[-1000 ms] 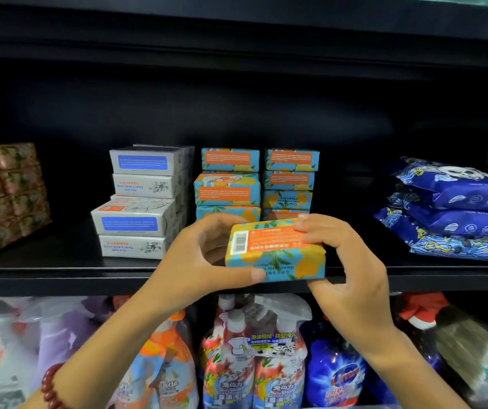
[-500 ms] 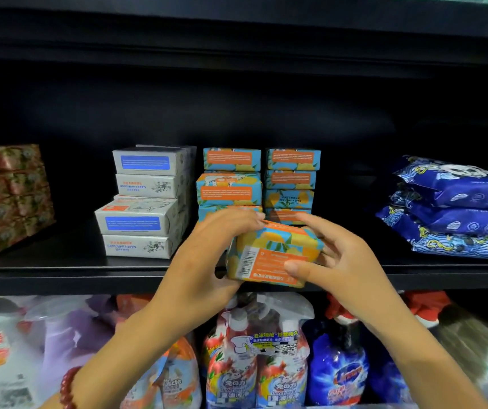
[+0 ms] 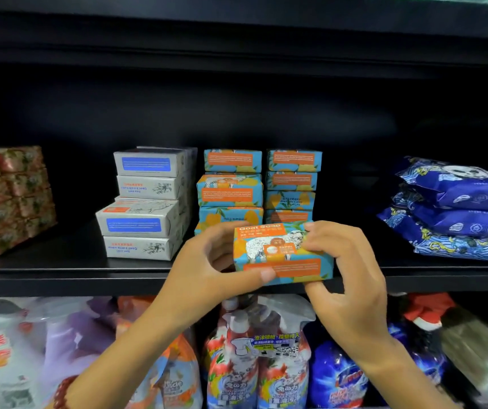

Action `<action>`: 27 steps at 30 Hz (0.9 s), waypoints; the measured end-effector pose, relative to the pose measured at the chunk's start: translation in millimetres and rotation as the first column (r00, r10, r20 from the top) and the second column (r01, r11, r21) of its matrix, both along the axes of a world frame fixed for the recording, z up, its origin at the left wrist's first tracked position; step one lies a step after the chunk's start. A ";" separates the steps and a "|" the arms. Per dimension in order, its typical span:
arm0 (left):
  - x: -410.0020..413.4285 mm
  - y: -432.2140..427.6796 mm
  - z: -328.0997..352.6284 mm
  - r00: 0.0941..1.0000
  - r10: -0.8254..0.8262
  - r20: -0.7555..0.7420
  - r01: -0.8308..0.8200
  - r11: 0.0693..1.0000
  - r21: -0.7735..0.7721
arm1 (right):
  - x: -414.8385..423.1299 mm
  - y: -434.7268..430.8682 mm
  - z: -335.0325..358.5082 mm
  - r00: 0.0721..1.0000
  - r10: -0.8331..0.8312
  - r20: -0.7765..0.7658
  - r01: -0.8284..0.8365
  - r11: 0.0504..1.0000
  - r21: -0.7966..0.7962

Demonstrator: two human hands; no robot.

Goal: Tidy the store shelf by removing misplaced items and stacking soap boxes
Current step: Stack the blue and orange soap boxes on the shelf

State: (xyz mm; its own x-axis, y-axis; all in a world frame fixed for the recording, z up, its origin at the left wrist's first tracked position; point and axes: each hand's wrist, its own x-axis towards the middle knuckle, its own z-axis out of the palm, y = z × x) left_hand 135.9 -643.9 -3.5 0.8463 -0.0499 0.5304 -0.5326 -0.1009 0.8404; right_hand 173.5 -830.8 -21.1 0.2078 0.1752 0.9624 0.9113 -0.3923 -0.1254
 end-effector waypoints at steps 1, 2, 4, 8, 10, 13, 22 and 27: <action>-0.1 -0.7 -0.4 1.000 0.000 0.014 0.000 1.000 0.004 | 0.5 0.7 -0.9 1.000 0.003 0.008 -0.003 1.000 -0.005; -0.3 -0.5 -1.2 0.999 0.013 0.033 -0.013 1.000 0.006 | 1.5 1.3 -1.3 1.000 0.007 0.006 -0.006 1.000 -0.016; -0.5 0.2 -0.9 0.995 0.064 0.079 -0.064 0.998 -0.002 | 3.6 1.8 -0.7 0.999 0.011 -0.034 -0.012 0.999 -0.045; 1.1 8.5 14.4 0.960 0.217 0.176 -0.216 0.976 -0.027 | 9.2 -4.1 -0.5 0.973 0.012 -0.231 -0.012 1.000 0.003; 5.1 15.0 30.0 0.942 0.274 0.195 -0.268 0.962 -0.059 | 14.7 -9.4 -5.2 0.946 -0.026 -0.323 0.020 1.000 -0.024; 15.7 21.8 57.6 0.917 0.339 0.209 -0.329 0.941 -0.082 | 24.4 -11.1 -17.9 0.907 -0.179 -0.382 0.086 0.965 -0.248; 54.8 24.6 75.3 0.878 0.465 0.113 -0.472 0.880 0.047 | 32.9 -11.5 -30.7 0.927 -0.304 -0.221 0.212 0.908 -0.362; 56.5 23.9 59.5 0.820 0.536 0.202 -0.559 0.826 0.075 | 31.6 -10.5 -32.1 0.934 -0.308 -0.179 0.234 0.909 -0.346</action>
